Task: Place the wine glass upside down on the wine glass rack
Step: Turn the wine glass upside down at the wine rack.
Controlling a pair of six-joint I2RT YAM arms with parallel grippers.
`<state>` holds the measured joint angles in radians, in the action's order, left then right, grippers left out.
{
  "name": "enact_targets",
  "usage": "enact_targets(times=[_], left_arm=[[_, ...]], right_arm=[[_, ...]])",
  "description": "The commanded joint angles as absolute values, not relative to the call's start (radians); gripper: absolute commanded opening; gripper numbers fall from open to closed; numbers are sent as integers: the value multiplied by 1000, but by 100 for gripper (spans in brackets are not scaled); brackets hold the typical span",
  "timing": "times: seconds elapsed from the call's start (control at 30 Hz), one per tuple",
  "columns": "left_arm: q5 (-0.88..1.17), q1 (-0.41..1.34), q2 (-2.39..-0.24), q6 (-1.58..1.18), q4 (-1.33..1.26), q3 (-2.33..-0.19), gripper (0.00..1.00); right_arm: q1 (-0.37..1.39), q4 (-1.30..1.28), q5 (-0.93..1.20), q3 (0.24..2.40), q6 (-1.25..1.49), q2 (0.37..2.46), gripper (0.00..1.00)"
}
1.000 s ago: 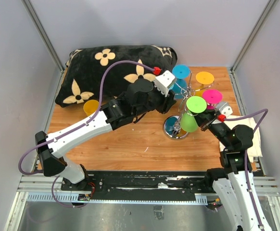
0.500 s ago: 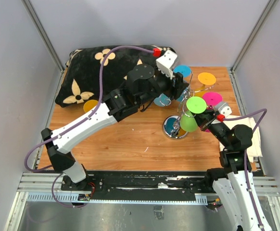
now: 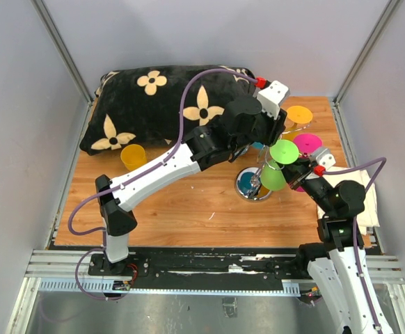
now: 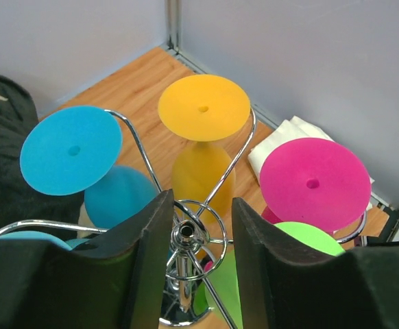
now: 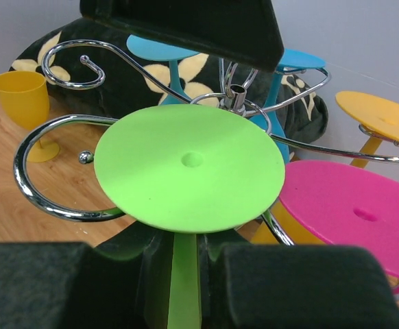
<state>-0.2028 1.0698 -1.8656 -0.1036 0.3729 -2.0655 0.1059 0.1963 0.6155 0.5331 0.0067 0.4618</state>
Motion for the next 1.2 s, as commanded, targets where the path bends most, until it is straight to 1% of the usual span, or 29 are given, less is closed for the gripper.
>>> enact_targets(times=[0.0, 0.23, 0.67, 0.9, 1.17], left_arm=[[-276, 1078, -1876, -99, 417, -2094, 40], [-273, 1079, -1890, -108, 422, -2082, 21], [-300, 1080, -1905, -144, 433, -2057, 1], [-304, 1080, -1905, -163, 436, -2052, 0], [-295, 1079, -1915, -172, 442, -2057, 1]], right_arm=[[97, 200, 605, 519, -2, 453, 1], [97, 243, 604, 510, 22, 457, 1], [96, 302, 678, 526, 50, 526, 1], [98, 357, 717, 523, 73, 556, 1], [98, 400, 806, 533, 70, 599, 6]])
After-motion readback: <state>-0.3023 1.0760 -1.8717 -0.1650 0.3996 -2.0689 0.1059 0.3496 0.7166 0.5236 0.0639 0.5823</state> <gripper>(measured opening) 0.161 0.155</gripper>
